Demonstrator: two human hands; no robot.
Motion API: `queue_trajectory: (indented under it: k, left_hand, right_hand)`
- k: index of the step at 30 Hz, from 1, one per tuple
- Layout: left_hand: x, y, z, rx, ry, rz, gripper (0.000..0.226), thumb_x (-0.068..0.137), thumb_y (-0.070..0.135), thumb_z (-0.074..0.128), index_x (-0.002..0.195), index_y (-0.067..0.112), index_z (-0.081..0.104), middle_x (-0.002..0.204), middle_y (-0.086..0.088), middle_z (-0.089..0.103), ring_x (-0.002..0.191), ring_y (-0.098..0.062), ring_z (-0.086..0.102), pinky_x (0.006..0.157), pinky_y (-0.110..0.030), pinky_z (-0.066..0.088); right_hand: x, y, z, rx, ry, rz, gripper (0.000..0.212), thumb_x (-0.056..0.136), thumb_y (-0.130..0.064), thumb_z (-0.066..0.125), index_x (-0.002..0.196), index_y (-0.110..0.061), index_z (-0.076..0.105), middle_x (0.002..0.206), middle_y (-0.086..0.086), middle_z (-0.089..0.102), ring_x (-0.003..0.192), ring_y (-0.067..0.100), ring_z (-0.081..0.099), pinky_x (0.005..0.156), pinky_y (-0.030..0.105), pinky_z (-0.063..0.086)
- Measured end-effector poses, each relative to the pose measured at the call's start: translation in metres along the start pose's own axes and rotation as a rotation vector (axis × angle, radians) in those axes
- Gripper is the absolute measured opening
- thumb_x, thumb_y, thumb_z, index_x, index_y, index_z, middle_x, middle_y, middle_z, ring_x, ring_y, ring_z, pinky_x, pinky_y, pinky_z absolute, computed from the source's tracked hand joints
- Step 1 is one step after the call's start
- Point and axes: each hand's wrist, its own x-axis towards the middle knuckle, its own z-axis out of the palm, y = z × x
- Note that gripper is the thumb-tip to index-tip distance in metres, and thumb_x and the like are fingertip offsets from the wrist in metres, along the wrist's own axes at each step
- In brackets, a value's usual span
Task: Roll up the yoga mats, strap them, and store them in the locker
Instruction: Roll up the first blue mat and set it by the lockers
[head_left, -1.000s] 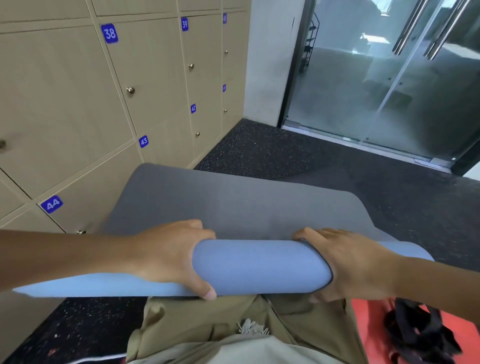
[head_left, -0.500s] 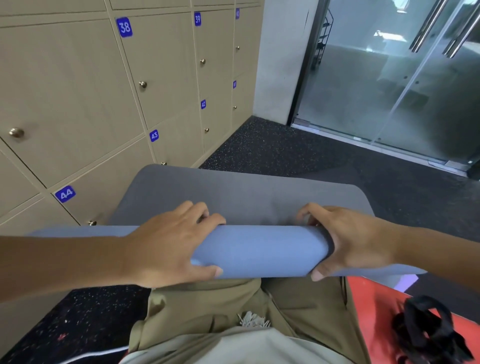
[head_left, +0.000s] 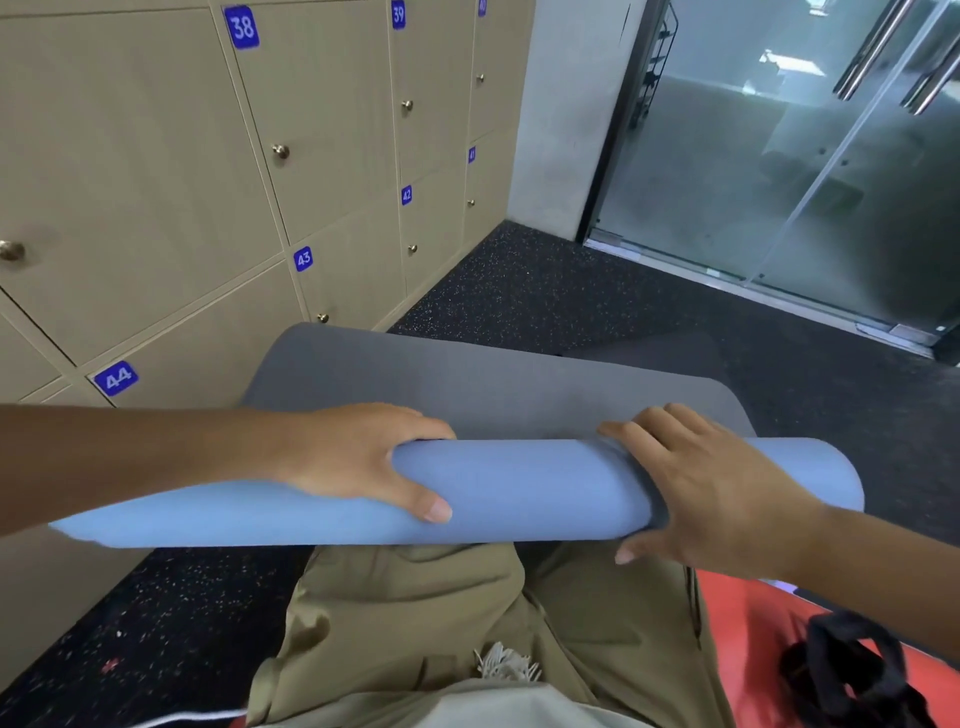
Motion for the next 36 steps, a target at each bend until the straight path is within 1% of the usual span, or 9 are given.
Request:
queue_trajectory:
  k: [3,6,9,15,18,24,28,32,36]
  left_hand:
    - [0.008,-0.001,-0.013,-0.147,-0.102,-0.021,0.039,0.085,0.058,0.075,0.118,0.038,0.065,0.116,0.019,0.07,0.11,-0.004,0.066,0.103,-0.044,0.051]
    - [0.016,-0.001,-0.02,0.018,-0.06,-0.026,0.049,0.084,0.076,0.061,0.12,0.044,0.064,0.115,0.021,0.066,0.11,0.002,0.062,0.102,-0.039,0.05]
    - [0.02,0.002,-0.015,0.477,0.199,0.067,0.07,0.083,0.083,0.031,0.138,0.044,0.052,0.121,0.021,0.05,0.114,-0.001,0.051,0.096,-0.033,0.047]
    - [0.028,0.002,0.024,0.737,0.641,0.358,0.059,0.098,0.055,0.044,0.136,0.013,0.06,0.12,0.0,0.061,0.093,-0.021,0.063,0.072,-0.035,0.057]
    - [0.039,-0.009,0.027,0.76,0.612,0.316,0.086,0.088,0.078,0.047,0.141,0.01,0.056,0.122,-0.001,0.061,0.096,-0.021,0.065,0.074,-0.034,0.059]
    - [0.055,-0.014,0.004,0.634,0.447,0.278,0.082,0.087,0.083,0.043,0.145,0.025,0.048,0.125,0.014,0.054,0.103,-0.009,0.061,0.078,-0.025,0.053]
    - [0.069,-0.014,-0.012,0.45,0.22,0.157,0.078,0.083,0.084,0.045,0.146,0.036,0.042,0.128,0.019,0.046,0.114,-0.008,0.052,0.093,-0.028,0.044]
    - [0.084,-0.017,-0.034,0.226,0.052,0.075,0.066,0.082,0.079,0.058,0.138,0.045,0.048,0.125,0.026,0.049,0.118,0.0,0.051,0.103,-0.032,0.042]
    - [0.101,-0.019,-0.056,0.041,-0.037,0.048,0.051,0.091,0.062,0.066,0.137,0.042,0.054,0.124,0.026,0.055,0.12,0.009,0.049,0.109,-0.026,0.038]
  right_hand:
    - [0.006,0.004,0.001,0.068,-0.024,0.007,0.086,0.068,-0.087,0.059,0.135,-0.034,0.044,0.11,-0.012,0.056,0.098,0.014,0.048,0.086,0.032,0.048]
    - [0.017,0.016,-0.006,0.128,-0.167,0.031,0.08,0.072,-0.087,0.057,0.136,-0.043,0.037,0.12,-0.017,0.055,0.108,0.009,0.044,0.091,0.029,0.044]
    - [0.032,0.032,-0.008,0.248,-0.259,0.047,0.073,0.076,-0.08,0.064,0.136,-0.048,0.038,0.122,-0.017,0.056,0.112,0.005,0.046,0.095,0.03,0.043]
    - [0.066,0.067,0.0,0.682,-0.445,0.109,0.057,0.078,-0.072,0.071,0.128,-0.05,0.054,0.125,-0.025,0.062,0.119,0.0,0.056,0.108,0.037,0.043]
    - [0.081,0.075,0.0,0.728,-0.535,0.124,0.051,0.082,-0.068,0.071,0.127,-0.049,0.058,0.123,-0.028,0.062,0.118,-0.004,0.056,0.111,0.036,0.041]
    - [0.088,0.077,-0.009,0.435,-0.451,0.035,0.066,0.087,-0.079,0.05,0.143,-0.045,0.046,0.131,-0.026,0.046,0.126,-0.007,0.041,0.113,0.029,0.035]
    - [0.071,0.067,-0.009,-0.005,-0.191,-0.097,0.086,0.084,-0.091,0.027,0.15,-0.036,0.038,0.13,-0.011,0.051,0.117,0.013,0.051,0.101,0.037,0.045]
    - [0.065,0.07,0.015,-0.055,0.046,-0.088,0.095,0.078,-0.092,0.044,0.14,-0.022,0.055,0.114,-0.005,0.066,0.094,0.019,0.066,0.077,0.037,0.059]
    - [0.074,0.078,0.018,0.117,-0.073,0.006,0.09,0.079,-0.089,0.046,0.15,-0.033,0.041,0.13,-0.014,0.057,0.115,0.012,0.057,0.099,0.03,0.045]
